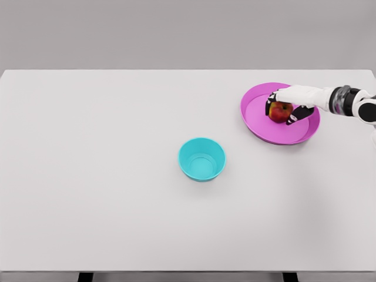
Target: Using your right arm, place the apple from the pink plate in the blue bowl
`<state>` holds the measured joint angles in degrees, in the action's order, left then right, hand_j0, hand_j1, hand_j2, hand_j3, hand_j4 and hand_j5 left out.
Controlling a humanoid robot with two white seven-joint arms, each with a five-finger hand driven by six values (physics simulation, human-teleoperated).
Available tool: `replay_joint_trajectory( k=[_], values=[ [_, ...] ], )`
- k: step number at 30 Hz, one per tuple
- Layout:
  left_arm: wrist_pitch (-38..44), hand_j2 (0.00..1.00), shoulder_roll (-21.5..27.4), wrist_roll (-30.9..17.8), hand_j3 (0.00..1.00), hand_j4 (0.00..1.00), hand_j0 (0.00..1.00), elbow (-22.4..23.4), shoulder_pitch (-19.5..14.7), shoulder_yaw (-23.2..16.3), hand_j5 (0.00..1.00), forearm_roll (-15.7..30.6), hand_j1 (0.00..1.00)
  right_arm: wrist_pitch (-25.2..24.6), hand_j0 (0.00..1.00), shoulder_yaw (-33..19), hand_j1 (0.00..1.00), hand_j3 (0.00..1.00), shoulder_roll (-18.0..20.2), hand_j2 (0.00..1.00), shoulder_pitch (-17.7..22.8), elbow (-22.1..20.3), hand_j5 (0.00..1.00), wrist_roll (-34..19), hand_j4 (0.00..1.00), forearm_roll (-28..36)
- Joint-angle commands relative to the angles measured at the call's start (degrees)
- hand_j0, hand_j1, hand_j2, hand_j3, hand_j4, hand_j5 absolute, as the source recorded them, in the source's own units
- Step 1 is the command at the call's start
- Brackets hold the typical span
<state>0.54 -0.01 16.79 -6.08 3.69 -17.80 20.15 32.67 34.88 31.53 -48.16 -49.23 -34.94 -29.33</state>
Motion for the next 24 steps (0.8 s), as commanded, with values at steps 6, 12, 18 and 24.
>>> replay_joint_trajectory(
  k=[6, 12, 18, 24],
  values=[
    [-0.01, 1.0, 0.01, -0.01, 1.0, 1.0, 1.0, 0.02, 0.0, -0.04, 1.0, -0.03, 1.0, 0.9, 0.38, -1.3, 0.38, 0.38, -0.15, 0.38, -0.35, -1.92, 0.38, -0.06, 0.38, 0.5],
    [-0.01, 1.0, 0.01, -0.01, 1.0, 1.0, 1.0, 0.02, 0.0, -0.04, 1.0, -0.03, 1.0, 1.87, 0.38, -3.68, 0.38, 0.38, 0.11, 0.38, 0.53, -8.07, 0.38, -0.06, 0.38, 1.64],
    [-0.01, 1.0, 0.01, -0.01, 1.0, 1.0, 1.0, 0.02, 0.0, -0.04, 1.0, -0.03, 1.0, 0.29, 0.38, -3.32, 0.38, 0.38, 4.5, 0.38, 4.39, -26.35, 0.38, -0.06, 0.38, 11.22],
    [-0.01, 1.0, 0.01, -0.01, 1.0, 1.0, 1.0, 0.02, 0.0, 0.04, 1.0, -0.03, 1.0, -3.14, 0.38, -3.15, 0.38, 0.38, 7.76, 0.38, 7.47, -39.89, 0.38, -0.06, 0.38, 14.38]
  ],
)
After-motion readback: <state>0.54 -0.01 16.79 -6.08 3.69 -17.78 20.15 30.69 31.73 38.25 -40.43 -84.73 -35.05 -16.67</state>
